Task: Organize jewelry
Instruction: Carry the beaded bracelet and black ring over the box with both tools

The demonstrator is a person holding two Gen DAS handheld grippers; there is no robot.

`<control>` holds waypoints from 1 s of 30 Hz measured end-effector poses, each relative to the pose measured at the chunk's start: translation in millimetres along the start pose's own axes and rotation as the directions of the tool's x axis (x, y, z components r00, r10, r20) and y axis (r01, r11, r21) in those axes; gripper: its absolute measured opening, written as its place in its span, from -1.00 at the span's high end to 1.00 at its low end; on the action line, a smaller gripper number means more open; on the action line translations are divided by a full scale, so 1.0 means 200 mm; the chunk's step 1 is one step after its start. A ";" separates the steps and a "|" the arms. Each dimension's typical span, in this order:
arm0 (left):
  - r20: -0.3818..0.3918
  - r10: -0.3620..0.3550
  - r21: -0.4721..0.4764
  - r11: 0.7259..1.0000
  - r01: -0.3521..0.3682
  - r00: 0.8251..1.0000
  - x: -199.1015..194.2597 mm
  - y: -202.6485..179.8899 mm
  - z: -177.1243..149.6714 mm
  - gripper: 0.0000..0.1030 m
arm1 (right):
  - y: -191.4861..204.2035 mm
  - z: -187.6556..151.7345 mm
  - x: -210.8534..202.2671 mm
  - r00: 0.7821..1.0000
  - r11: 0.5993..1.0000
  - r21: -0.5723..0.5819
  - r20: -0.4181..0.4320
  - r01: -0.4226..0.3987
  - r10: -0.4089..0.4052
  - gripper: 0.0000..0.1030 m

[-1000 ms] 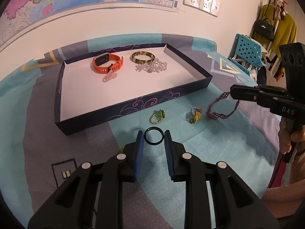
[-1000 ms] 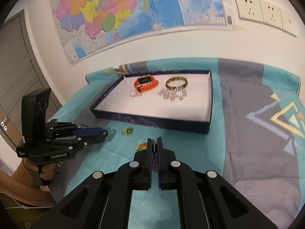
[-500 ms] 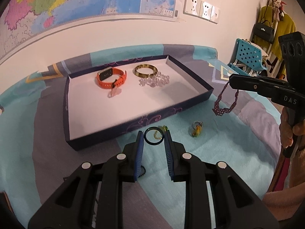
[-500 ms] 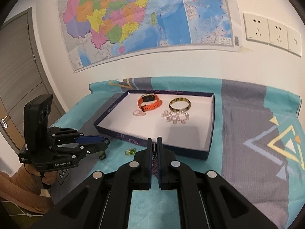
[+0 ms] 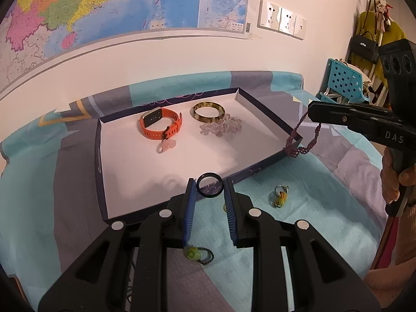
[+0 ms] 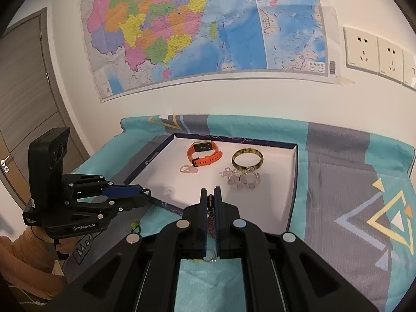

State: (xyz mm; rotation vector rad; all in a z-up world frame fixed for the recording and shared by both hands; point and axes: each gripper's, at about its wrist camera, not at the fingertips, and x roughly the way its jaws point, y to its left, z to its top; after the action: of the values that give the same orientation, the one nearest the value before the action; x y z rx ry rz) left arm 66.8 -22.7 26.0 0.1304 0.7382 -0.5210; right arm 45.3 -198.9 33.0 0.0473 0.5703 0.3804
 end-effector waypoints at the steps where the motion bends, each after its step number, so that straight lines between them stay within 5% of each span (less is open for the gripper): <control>1: 0.000 0.000 -0.001 1.000 0.000 1.000 0.00 0.00 0.01 0.57 | 0.00 0.01 0.00 1.000 1.000 -0.001 0.002 -0.002 0.002 0.94; 30: -0.029 0.045 0.014 0.999 -0.044 0.999 0.20 0.09 0.15 0.57 | -0.06 0.19 0.35 0.999 0.999 0.021 -0.040 -0.028 0.029 0.94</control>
State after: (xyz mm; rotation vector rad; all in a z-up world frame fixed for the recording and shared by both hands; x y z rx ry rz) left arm 119.1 -32.5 21.0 0.1669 0.7587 -0.4825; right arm 123.3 -182.6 26.8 0.0676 0.6142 0.4038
